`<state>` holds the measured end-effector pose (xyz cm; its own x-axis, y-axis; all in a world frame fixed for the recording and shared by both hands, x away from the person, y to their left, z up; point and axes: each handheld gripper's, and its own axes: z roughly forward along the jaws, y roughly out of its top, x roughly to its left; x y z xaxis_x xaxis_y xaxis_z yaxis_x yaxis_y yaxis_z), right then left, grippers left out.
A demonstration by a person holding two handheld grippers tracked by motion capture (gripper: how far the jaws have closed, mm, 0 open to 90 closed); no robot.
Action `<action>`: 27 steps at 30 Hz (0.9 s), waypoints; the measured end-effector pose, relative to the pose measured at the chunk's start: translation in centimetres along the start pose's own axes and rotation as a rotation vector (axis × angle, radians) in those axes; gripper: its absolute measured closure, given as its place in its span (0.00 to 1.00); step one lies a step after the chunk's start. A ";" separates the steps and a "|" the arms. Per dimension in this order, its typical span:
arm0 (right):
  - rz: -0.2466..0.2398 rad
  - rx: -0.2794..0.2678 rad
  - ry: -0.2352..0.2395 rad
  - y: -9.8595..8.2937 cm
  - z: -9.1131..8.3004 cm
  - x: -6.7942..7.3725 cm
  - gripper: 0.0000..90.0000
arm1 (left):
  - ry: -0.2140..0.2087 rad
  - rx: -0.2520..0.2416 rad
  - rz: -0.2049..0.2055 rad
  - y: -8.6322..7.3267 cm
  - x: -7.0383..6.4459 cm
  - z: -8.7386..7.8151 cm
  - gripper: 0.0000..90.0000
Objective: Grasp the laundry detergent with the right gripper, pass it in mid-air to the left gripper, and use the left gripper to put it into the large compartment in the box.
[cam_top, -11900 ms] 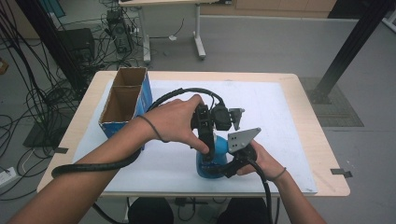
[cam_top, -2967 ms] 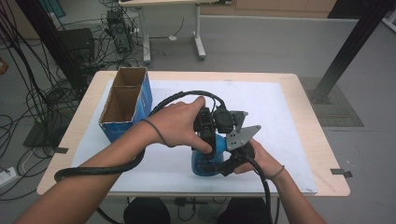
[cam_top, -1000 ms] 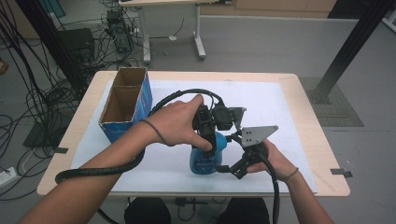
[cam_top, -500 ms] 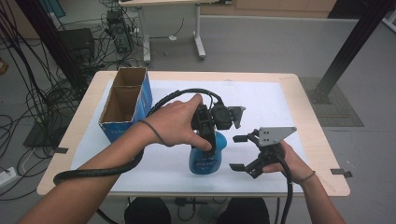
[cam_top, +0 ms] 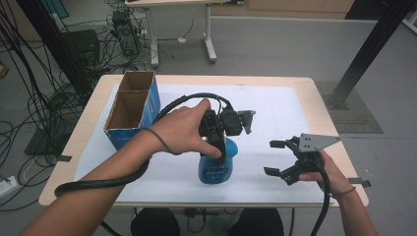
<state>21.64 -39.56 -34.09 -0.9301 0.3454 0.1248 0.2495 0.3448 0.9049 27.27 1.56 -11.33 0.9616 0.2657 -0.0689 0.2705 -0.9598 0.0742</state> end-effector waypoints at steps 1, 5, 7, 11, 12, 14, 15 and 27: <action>0.002 -0.003 -0.005 -0.1 -0.2 0.0 0.10 | 0.000 -0.006 -0.003 -0.1 0.0 0.0 0.42; 0.020 -0.003 -0.031 -0.7 -1.3 0.0 0.10 | 0.006 0.004 -0.003 0.0 0.1 0.0 0.42; 0.027 -0.005 -0.047 -1.1 -1.8 0.0 0.10 | 0.009 -0.002 -0.009 -0.2 0.1 0.0 0.42; 0.040 -0.008 -0.070 -1.5 -2.7 0.1 0.10 | 0.006 -0.019 -0.024 -0.5 0.3 -0.1 0.42; 0.040 -0.008 -0.070 -1.5 -2.7 0.1 0.10 | 0.006 -0.019 -0.024 -0.5 0.3 -0.1 0.42; 0.044 -0.010 -0.079 -1.7 -3.0 0.1 0.10 | 0.009 -0.011 -0.029 -0.3 0.3 -0.2 0.42; 0.046 -0.011 -0.078 -1.8 -3.1 0.1 0.10 | 0.014 -0.016 -0.033 -0.4 0.2 -0.2 0.42; 0.060 -0.012 -0.099 -2.3 -3.2 0.1 0.10 | 0.034 -0.028 -0.157 -0.3 0.5 -0.7 0.42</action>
<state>20.15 -43.11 -34.83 -0.8822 0.4501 0.1383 0.3000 0.3110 0.9018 27.73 2.09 -10.71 0.9082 0.4158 -0.0478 0.4185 -0.9035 0.0925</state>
